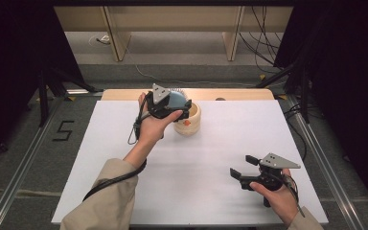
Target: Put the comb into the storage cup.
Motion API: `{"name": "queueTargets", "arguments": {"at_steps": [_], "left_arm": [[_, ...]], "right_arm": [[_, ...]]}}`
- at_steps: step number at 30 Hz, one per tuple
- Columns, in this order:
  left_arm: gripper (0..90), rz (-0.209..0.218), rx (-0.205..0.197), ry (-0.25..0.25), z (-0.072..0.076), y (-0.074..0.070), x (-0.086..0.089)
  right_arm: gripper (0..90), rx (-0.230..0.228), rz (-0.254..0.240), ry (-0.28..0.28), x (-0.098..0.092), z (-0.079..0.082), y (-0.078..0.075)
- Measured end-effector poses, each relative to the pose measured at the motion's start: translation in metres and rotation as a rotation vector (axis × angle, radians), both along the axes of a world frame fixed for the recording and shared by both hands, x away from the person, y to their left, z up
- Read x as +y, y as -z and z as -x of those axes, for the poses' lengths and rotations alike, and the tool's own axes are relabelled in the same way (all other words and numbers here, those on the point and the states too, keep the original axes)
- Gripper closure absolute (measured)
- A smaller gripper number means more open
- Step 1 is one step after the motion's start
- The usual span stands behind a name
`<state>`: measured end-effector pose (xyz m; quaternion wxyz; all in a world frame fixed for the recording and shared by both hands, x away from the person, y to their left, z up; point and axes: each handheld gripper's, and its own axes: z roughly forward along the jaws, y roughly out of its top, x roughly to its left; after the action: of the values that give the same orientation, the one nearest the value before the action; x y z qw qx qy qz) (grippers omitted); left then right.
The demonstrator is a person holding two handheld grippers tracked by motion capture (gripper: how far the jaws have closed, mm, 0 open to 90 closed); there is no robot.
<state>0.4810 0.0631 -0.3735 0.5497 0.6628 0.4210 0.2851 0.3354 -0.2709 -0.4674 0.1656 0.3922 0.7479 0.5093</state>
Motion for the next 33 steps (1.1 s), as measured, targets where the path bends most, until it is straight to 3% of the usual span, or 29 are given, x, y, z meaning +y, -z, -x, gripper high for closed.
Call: {"name": "queueTargets", "arguments": {"at_steps": [33], "left_arm": [[0.0, -0.015, 0.011, 0.031, 0.028, 0.008, 0.028]], "right_arm": [[15.5, 0.001, 0.0, 0.003, 0.0, 0.0, 0.0]]}}
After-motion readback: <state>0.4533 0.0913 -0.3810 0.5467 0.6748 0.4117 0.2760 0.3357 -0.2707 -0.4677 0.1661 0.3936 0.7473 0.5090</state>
